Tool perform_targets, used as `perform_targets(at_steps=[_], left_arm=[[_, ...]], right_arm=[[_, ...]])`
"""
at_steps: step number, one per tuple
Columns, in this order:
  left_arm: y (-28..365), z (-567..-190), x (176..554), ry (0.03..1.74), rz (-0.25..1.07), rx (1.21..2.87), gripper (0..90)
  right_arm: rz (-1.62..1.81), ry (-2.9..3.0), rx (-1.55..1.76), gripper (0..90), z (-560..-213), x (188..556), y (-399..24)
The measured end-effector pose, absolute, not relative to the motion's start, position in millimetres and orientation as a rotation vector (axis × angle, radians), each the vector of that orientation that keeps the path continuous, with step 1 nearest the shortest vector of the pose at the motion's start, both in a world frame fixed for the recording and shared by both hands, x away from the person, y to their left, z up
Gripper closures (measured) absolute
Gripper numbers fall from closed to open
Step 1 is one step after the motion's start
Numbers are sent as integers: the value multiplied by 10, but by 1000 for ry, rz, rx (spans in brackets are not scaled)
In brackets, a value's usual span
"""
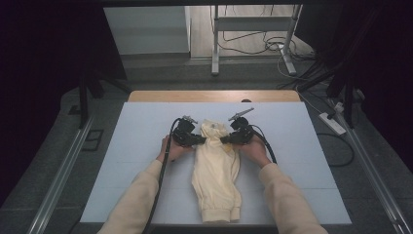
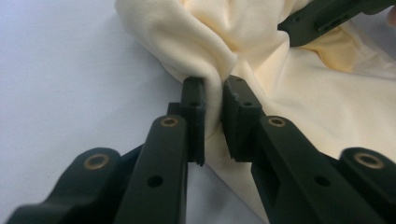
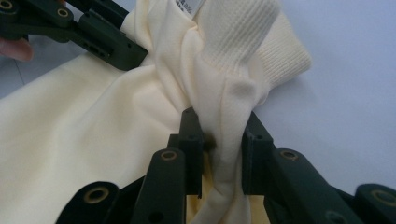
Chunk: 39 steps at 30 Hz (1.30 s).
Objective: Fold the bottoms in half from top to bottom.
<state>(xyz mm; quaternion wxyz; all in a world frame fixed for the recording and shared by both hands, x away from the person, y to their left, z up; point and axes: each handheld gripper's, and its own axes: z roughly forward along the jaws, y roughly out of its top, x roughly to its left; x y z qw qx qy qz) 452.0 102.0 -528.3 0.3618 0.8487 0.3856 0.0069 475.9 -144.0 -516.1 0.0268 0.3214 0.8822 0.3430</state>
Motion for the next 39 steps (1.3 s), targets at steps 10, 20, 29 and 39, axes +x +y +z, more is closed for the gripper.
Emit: perform_targets(at_steps=[10, 20, 29, 39], left_arm=[[1054, -5135, 4473, 935, 56, 2167, 807], [1067, -4989, 4433, 894, 90, 2152, 810], [1093, -4884, 4418, 869, 109, 2141, 814], [1129, -4675, 4431, 857, 162, 2115, 816]], right_arm=[[1062, 2723, 942, 745, -5039, 4725, -1466], [1095, 2694, 928, 749, -4919, 4692, -1500], [1107, 2671, 892, 748, -4794, 4677, -1501], [1108, 2624, 842, 749, -4581, 4699, -1467]])
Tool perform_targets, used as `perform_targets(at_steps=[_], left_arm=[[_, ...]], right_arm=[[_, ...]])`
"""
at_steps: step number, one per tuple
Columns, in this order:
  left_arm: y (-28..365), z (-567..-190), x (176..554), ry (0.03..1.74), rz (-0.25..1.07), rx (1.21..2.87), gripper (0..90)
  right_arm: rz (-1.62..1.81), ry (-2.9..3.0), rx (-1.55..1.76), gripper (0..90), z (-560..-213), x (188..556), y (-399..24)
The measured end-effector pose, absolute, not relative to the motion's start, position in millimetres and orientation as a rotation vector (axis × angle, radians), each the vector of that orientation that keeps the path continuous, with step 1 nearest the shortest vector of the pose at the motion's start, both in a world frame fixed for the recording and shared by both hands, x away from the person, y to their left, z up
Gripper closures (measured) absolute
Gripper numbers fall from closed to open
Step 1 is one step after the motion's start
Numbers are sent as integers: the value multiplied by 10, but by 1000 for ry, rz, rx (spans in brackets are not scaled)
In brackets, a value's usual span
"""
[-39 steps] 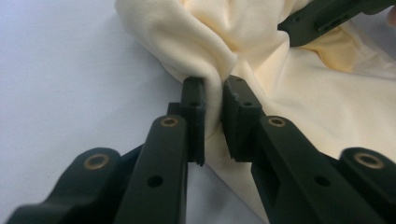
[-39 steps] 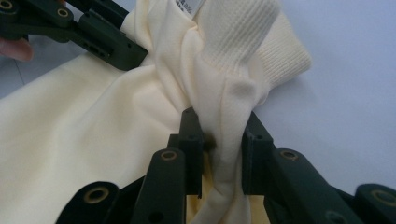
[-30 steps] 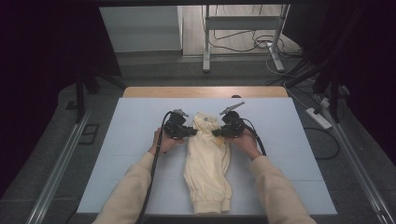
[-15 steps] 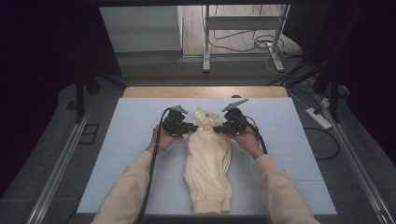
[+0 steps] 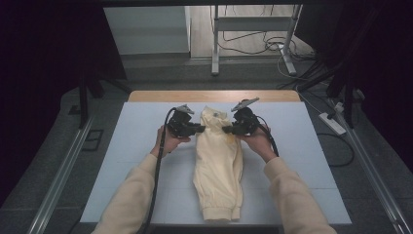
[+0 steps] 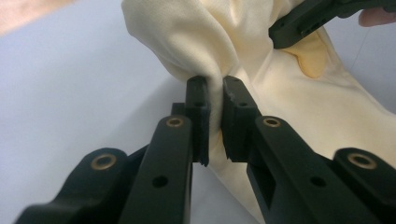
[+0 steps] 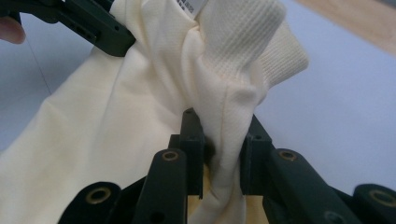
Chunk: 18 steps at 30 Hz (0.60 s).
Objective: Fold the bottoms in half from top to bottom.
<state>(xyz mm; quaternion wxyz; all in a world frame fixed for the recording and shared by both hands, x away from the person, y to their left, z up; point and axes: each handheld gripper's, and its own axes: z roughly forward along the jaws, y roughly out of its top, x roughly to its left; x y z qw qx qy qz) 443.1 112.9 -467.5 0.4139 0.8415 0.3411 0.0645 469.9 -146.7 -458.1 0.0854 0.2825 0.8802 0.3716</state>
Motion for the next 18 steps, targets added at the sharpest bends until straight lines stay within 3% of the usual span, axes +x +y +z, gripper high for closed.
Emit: perform_targets(at_steps=[18], left_arm=[[1113, -4524, 4459, 834, 201, 2132, 817]], right_arm=[[1098, 2610, 823, 749, -4448, 4728, -1473]])
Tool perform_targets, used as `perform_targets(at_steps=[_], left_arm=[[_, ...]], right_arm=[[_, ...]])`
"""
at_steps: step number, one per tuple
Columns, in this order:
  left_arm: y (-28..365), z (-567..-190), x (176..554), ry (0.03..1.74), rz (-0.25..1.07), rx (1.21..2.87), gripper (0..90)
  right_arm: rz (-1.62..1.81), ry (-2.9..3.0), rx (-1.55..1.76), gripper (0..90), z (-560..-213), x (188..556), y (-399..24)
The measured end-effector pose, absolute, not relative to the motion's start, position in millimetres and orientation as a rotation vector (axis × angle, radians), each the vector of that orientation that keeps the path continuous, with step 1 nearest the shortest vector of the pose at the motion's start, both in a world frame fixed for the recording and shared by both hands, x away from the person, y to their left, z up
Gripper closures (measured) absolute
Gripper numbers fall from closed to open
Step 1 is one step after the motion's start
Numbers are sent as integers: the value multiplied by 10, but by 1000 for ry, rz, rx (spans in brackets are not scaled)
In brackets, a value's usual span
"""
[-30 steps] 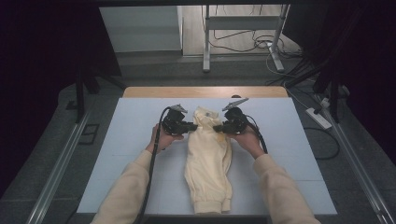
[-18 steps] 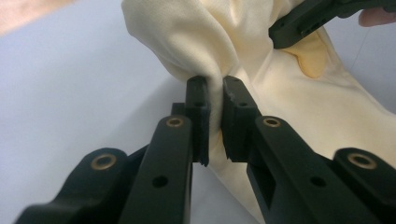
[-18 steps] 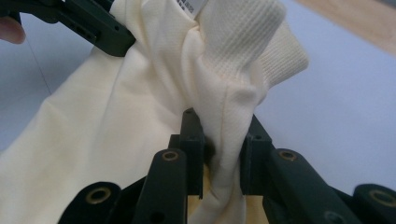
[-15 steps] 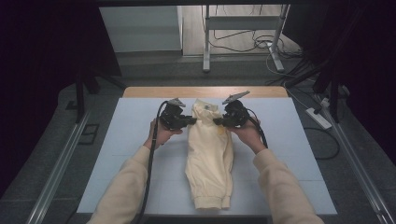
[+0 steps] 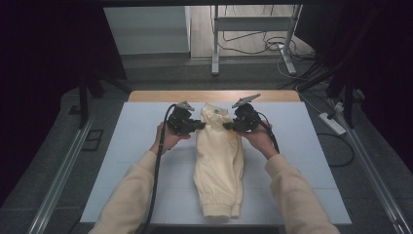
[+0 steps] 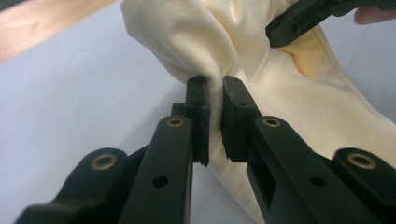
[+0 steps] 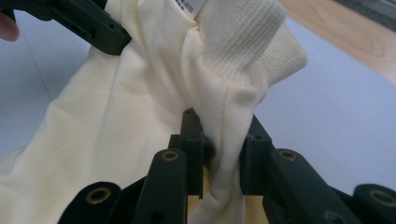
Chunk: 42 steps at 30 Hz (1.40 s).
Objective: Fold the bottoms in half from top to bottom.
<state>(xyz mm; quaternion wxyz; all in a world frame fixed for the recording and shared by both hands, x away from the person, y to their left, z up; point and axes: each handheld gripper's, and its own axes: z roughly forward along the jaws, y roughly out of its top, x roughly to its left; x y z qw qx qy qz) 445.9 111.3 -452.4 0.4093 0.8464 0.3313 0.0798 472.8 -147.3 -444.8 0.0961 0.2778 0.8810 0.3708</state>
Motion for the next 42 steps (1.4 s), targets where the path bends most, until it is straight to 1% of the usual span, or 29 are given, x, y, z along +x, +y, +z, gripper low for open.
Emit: perform_targets(at_steps=[3, 6, 13, 19, 22, 27, 34, 36, 39, 42], left_arm=[[1125, -4363, 4461, 827, 233, 2115, 817], [1132, -4317, 4438, 818, 242, 2117, 817], [1144, -4426, 4434, 838, 215, 2116, 817], [1143, -4430, 4482, 836, 231, 2125, 818], [1162, -4352, 4557, 838, 243, 2130, 818], [1194, -4142, 4597, 822, 288, 2123, 818], [1184, -4285, 4572, 842, 260, 2121, 818], [1193, -4275, 4580, 845, 267, 2122, 818], [1207, -4142, 4628, 836, 290, 2125, 819], [1228, -3933, 4685, 829, 328, 2102, 818]], right_arm=[[1118, 2571, 809, 750, -4279, 4740, -1466], [1124, 2556, 789, 749, -4191, 4726, -1458], [1100, 2570, 799, 750, -4287, 4709, -1436], [1096, 2570, 793, 750, -4311, 4755, -1424], [1093, 2574, 790, 751, -4272, 4828, -1414], [1127, 2512, 769, 752, -4074, 4865, -1378], [1103, 2534, 781, 752, -4162, 4841, -1381], [1103, 2533, 781, 753, -4174, 4844, -1377], [1107, 2512, 758, 753, -4097, 4874, -1363], [1129, 2476, 748, 752, -3907, 4944, -1353]])
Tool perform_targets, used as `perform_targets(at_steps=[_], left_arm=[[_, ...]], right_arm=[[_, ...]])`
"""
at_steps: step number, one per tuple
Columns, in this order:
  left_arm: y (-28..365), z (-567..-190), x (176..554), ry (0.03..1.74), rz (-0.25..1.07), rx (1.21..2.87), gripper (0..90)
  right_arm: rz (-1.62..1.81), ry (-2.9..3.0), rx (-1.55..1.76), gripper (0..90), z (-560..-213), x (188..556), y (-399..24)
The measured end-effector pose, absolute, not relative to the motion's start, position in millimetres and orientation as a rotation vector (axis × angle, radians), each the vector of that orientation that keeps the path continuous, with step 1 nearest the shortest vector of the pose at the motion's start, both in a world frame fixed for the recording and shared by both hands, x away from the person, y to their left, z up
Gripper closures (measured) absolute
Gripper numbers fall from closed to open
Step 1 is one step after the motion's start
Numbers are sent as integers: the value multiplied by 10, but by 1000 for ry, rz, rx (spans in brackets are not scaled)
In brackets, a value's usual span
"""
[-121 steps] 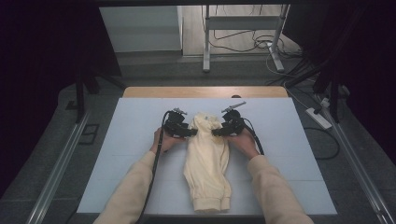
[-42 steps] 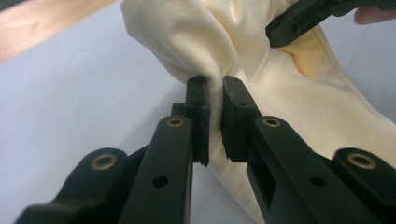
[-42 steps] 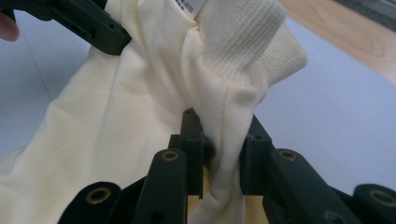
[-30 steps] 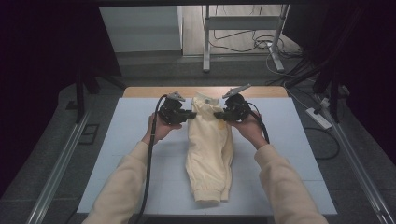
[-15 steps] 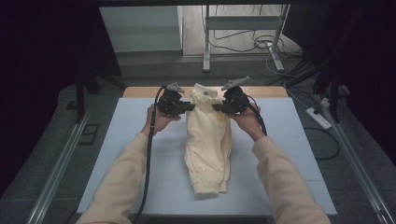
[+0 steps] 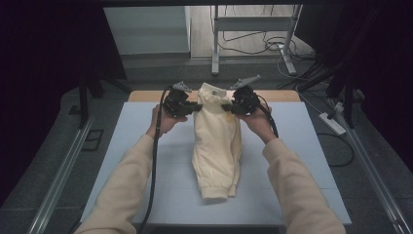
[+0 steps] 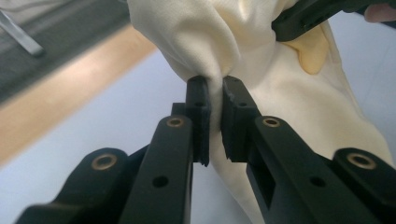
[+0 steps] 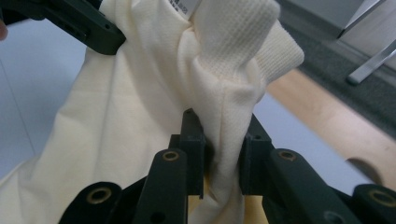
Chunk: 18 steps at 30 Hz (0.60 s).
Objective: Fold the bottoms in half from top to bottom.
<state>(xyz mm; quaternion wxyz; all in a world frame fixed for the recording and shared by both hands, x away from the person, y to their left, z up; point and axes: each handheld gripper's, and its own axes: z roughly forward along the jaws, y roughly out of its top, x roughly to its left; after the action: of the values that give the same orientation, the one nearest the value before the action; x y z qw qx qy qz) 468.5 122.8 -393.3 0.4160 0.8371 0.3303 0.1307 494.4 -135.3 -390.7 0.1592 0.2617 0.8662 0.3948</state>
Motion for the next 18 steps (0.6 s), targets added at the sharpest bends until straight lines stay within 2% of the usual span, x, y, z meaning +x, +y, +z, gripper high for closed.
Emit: perform_targets(at_steps=[4, 12, 18], left_arm=[[1221, -3860, 4701, 823, 357, 2104, 818], [1200, -4019, 4714, 843, 328, 2105, 819], [1230, -3834, 4780, 825, 368, 2094, 819]], right_arm=[[1131, 2426, 722, 752, -3752, 4952, -1336], [1107, 2454, 751, 753, -3915, 4949, -1352], [1131, 2427, 735, 753, -3793, 5037, -1357]])
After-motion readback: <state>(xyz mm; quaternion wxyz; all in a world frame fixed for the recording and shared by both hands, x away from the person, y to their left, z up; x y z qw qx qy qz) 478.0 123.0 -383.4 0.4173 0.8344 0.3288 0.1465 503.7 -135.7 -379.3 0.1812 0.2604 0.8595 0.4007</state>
